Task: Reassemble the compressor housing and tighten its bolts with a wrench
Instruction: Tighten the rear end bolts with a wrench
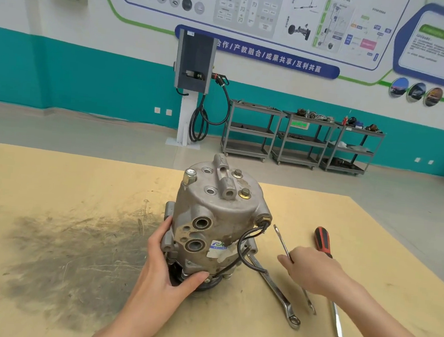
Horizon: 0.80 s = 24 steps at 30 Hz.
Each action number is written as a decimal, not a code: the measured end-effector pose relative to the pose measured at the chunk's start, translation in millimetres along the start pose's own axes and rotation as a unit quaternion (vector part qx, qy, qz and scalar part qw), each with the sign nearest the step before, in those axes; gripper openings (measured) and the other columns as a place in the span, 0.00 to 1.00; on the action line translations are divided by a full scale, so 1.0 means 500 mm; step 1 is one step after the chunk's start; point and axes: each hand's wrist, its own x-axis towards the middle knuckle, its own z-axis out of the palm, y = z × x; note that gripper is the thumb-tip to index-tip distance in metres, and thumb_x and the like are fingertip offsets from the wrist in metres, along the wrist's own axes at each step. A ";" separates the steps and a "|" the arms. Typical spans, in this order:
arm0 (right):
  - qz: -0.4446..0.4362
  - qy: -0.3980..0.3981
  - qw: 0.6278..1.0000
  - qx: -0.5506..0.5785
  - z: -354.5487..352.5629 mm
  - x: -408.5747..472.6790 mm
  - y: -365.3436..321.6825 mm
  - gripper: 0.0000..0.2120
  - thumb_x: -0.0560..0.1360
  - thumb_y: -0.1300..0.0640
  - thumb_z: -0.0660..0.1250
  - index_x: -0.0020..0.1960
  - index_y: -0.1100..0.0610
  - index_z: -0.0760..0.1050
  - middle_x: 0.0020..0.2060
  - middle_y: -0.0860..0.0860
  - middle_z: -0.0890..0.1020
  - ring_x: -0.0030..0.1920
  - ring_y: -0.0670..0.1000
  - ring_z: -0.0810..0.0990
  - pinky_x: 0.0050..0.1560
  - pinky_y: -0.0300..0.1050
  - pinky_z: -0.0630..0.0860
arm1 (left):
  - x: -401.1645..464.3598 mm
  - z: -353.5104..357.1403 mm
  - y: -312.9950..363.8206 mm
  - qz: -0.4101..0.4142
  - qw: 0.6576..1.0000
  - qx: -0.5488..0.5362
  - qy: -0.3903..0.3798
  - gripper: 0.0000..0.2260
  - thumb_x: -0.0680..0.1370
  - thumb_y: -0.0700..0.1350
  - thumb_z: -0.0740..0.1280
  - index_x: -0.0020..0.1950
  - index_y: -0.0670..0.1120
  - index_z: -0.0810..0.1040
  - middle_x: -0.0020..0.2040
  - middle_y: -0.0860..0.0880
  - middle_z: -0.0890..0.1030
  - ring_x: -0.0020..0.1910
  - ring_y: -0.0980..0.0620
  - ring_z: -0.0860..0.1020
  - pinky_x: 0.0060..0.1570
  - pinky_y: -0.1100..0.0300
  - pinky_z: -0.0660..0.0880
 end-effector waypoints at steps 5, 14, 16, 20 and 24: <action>-0.008 0.009 0.998 -0.067 0.047 0.003 0.000 0.19 0.80 0.40 0.51 0.43 0.52 0.70 0.37 0.48 0.73 0.40 0.53 0.75 0.38 0.44 0.68 | 0.001 0.001 -0.004 0.008 1.000 -0.003 -0.002 0.43 0.60 0.68 0.72 0.64 0.82 0.46 0.62 0.80 0.67 0.61 0.76 0.69 0.52 0.84 0.64; -0.036 0.152 0.988 0.011 -0.035 -0.030 -0.026 0.16 0.81 0.40 0.51 0.49 0.50 0.70 0.39 0.46 0.77 0.43 0.52 0.79 0.40 0.45 0.70 | 0.003 0.001 -0.004 -0.003 1.000 -0.024 -0.006 0.48 0.61 0.63 0.76 0.67 0.80 0.45 0.69 0.71 0.66 0.63 0.71 0.71 0.54 0.80 0.67; -0.086 0.248 0.942 0.208 -0.107 -0.054 -0.045 0.15 0.79 0.39 0.53 0.52 0.49 0.71 0.41 0.43 0.79 0.41 0.47 0.78 0.41 0.43 0.71 | 0.004 0.001 -0.003 -0.002 1.000 -0.026 0.000 0.49 0.59 0.64 0.77 0.67 0.80 0.45 0.71 0.69 0.65 0.65 0.69 0.71 0.56 0.75 0.69; -0.227 0.300 0.834 0.403 -0.215 -0.126 -0.137 0.31 0.73 0.29 0.53 0.67 0.46 0.67 0.59 0.37 0.75 0.58 0.32 0.71 0.56 0.31 0.67 | 0.004 0.001 -0.005 -0.002 1.000 -0.026 0.003 0.50 0.61 0.58 0.79 0.66 0.81 0.45 0.73 0.68 0.63 0.66 0.70 0.70 0.57 0.74 0.67; -0.219 0.173 0.929 0.242 -0.231 -0.155 -0.238 0.46 0.67 0.21 0.46 0.77 0.46 0.49 0.74 0.47 0.65 0.71 0.50 0.65 0.70 0.57 0.64 | 0.007 0.001 -0.005 -0.008 1.000 -0.015 0.007 0.51 0.59 0.60 0.79 0.64 0.83 0.43 0.75 0.65 0.62 0.67 0.70 0.68 0.62 0.69 0.68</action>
